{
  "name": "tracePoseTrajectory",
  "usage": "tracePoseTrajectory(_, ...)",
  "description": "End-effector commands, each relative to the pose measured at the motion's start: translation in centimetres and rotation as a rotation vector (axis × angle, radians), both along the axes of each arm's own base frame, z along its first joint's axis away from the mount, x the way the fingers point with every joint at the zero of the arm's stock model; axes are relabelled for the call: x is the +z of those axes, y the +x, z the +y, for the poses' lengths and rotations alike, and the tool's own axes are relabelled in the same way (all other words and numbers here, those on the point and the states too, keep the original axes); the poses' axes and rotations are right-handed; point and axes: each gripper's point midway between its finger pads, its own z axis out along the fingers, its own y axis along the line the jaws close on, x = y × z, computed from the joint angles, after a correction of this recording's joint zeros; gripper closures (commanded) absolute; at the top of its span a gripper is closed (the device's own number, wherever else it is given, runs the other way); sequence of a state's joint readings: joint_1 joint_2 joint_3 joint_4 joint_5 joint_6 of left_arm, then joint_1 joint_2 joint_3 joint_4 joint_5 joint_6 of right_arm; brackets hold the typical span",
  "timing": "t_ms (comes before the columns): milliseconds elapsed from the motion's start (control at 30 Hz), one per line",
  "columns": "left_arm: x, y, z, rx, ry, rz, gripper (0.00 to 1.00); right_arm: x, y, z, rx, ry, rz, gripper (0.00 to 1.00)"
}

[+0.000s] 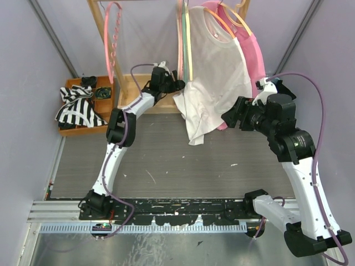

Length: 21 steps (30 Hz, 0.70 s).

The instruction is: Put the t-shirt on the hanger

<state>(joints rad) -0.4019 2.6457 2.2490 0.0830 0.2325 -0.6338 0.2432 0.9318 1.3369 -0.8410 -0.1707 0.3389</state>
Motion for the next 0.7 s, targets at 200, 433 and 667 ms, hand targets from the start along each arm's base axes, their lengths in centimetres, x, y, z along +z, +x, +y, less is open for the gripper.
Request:
tracePoseTrajectory(200,11.1,-6.7,3.3,0.008,0.033,-0.043,0.02,1.2,-0.6,2.2,0.074,0.123,0.008,0.26)
tracePoseTrajectory(433,11.1,-15.4,4.0,-0.034,0.021,0.059,0.02,0.6,-0.8,2.4,0.078,0.128,0.036,0.24)
tracePoseTrajectory(667,11.7,-24.5,3.8,-0.086,0.093,0.121,0.02,-2.3,-0.4,0.7,-0.042,0.102,0.090,0.17)
